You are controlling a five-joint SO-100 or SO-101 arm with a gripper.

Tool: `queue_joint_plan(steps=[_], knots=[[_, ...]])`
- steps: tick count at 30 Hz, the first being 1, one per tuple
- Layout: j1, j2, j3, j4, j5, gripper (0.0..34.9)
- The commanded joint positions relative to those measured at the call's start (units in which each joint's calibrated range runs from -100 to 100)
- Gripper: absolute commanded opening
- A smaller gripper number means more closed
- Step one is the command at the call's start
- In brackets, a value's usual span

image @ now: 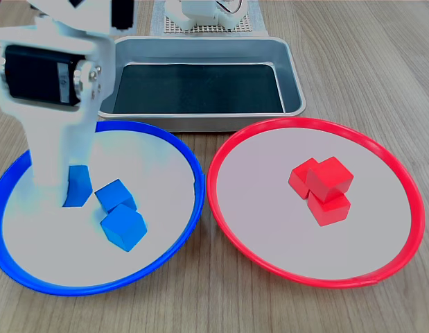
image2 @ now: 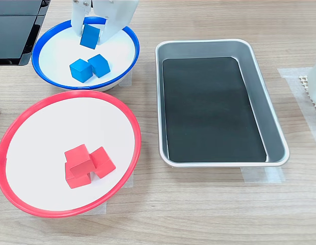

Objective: Relocate any blue block in the red dish to the blue dish, correcting any misplacements.

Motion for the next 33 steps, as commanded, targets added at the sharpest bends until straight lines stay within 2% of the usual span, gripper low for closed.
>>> queue_joint_plan(steps=[1, 3, 5, 8, 10, 13, 18, 23, 28, 33], knots=[[0.5, -0.5, -2.6, 1.1, 0.0, 12.2], [0.5, -0.6, -2.9, 2.3, 0.0, 15.8], [0.3, -0.9, -2.9, 3.0, 0.3, 15.4], [-0.2, -2.3, -2.3, 3.2, 0.5, 9.9], [-0.9, -5.9, 0.5, 2.5, 0.5, 3.9], [-2.5, -13.4, 7.3, 2.0, 0.7, 0.0], [-5.3, -32.4, 29.5, -2.5, 0.6, 0.0], [-9.1, -58.4, 64.5, -16.9, -0.1, 0.0], [-13.2, -76.0, 86.5, -26.4, -1.5, 0.0], [-14.3, -93.5, 103.1, -29.2, -3.1, 0.0]])
